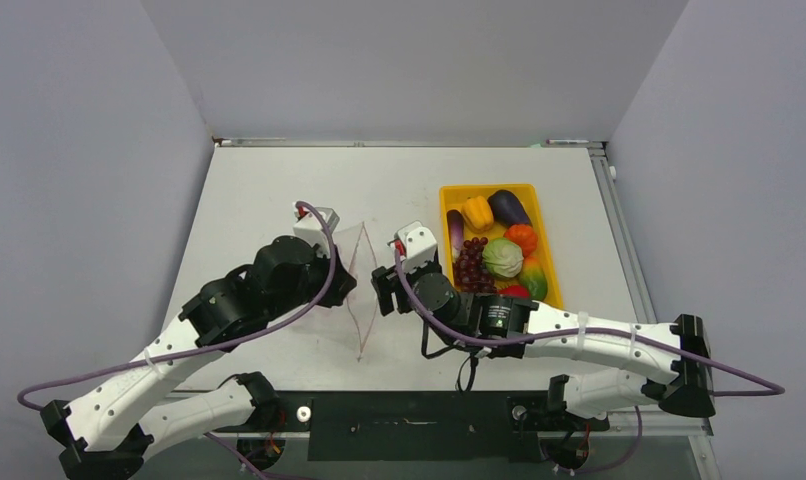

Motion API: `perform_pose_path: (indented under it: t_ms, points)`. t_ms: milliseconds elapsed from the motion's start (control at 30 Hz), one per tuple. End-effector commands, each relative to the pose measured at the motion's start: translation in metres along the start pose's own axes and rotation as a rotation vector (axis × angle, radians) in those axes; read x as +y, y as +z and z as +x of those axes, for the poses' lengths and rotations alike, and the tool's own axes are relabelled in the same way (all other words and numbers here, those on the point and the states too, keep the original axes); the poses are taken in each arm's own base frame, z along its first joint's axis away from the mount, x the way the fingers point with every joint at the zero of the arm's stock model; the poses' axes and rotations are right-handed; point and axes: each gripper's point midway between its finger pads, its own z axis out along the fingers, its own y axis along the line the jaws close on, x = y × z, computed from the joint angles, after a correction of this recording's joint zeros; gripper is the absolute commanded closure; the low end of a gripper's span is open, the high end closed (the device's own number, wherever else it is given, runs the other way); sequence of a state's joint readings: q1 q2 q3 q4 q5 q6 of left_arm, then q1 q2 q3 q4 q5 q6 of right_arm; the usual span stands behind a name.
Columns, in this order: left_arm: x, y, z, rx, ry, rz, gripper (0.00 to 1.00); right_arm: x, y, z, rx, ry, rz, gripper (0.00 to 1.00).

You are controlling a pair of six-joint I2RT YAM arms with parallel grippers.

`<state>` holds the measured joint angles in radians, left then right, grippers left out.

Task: Place the food in the zip-top bag and seal the zipper
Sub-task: Open the zipper of the food storage bag at the center of the board.

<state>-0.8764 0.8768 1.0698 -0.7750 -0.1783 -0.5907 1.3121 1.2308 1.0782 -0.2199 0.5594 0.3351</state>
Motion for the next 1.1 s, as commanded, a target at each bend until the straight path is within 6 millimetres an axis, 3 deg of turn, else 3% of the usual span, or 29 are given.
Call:
perform_pose_path:
  t_ms: [0, 233, 400, 633, 867, 1067]
  points:
    - [-0.014, -0.009, -0.019, -0.043, 0.003, 0.046, 1.00, 0.003, 0.011, -0.018, -0.024, 0.133, -0.010, 0.37]
    - [-0.013, -0.009, -0.023, -0.045, 0.010, 0.027, 1.00, 0.013, 0.026, -0.007, 0.017, 0.163, -0.035, 0.40]
    - [-0.009, -0.009, -0.024, -0.034, 0.019, -0.001, 1.00, 0.013, 0.034, 0.004, 0.039, 0.152, -0.012, 0.49]
    - [0.001, -0.016, -0.028, -0.016, 0.044, -0.070, 1.00, 0.008, 0.039, 0.001, 0.026, 0.143, 0.026, 0.93]
    - [0.017, -0.034, -0.042, -0.030, 0.075, -0.177, 1.00, 0.005, 0.035, -0.017, -0.015, 0.115, 0.062, 0.95]
    - [0.028, -0.044, -0.048, -0.029, 0.101, -0.249, 0.91, 0.005, 0.031, -0.032, -0.047, 0.101, 0.085, 0.95]
